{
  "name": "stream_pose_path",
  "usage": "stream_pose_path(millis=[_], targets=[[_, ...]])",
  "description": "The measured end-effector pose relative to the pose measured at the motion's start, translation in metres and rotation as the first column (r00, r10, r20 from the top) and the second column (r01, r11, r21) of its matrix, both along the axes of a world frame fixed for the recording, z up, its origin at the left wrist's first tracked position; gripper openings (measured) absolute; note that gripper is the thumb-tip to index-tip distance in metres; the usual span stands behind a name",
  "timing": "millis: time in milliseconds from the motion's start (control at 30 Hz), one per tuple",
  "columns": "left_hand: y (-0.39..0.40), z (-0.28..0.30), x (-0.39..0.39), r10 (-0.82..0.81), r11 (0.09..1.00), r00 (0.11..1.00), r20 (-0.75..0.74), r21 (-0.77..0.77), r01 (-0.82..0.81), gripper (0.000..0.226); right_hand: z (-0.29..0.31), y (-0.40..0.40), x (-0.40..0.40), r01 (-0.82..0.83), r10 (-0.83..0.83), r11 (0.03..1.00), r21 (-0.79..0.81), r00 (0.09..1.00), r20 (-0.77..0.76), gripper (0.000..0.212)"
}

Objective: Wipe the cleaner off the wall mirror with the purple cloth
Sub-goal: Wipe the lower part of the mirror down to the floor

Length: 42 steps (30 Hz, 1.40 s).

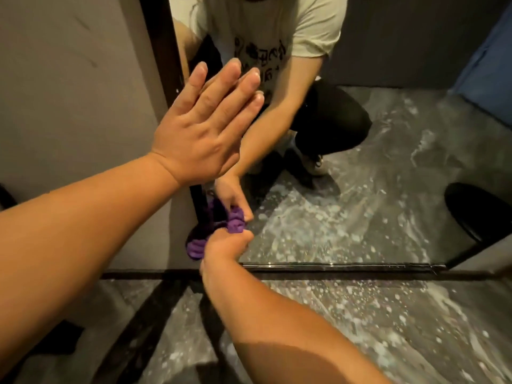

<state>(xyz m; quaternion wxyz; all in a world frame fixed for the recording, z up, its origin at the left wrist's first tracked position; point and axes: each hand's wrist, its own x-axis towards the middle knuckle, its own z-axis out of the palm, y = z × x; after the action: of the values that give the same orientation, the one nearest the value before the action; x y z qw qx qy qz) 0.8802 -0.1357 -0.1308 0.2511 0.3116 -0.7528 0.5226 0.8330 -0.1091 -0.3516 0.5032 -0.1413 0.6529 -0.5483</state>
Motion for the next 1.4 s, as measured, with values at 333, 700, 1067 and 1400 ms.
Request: stream_pose_path(millis=[333,700,1067,1400], targets=[[0.001,0.004,0.004,-0.003,0.999,1.0,0.017,0.045,0.002,0.059,0.108,0.014,-0.067,0.115,-0.053,0.979,-0.165,0.938,0.343,0.013],[0.001,0.005,0.008,0.008,0.998,0.999,0.037,0.065,-0.011,0.059,0.137,0.01,-0.21,0.282,-0.424,0.885,-0.371,0.818,-0.389,0.02],[0.005,0.009,0.012,0.011,0.995,0.999,0.053,0.099,-0.016,0.06,0.131,0.026,-0.181,-0.012,-0.188,0.944,-0.331,0.804,-0.565,0.025],[0.017,0.05,0.014,-0.017,0.994,0.988,-0.156,0.107,0.034,0.055,0.31,-0.013,-0.205,-0.778,-0.787,0.406,-0.479,-0.031,-0.616,0.007]])
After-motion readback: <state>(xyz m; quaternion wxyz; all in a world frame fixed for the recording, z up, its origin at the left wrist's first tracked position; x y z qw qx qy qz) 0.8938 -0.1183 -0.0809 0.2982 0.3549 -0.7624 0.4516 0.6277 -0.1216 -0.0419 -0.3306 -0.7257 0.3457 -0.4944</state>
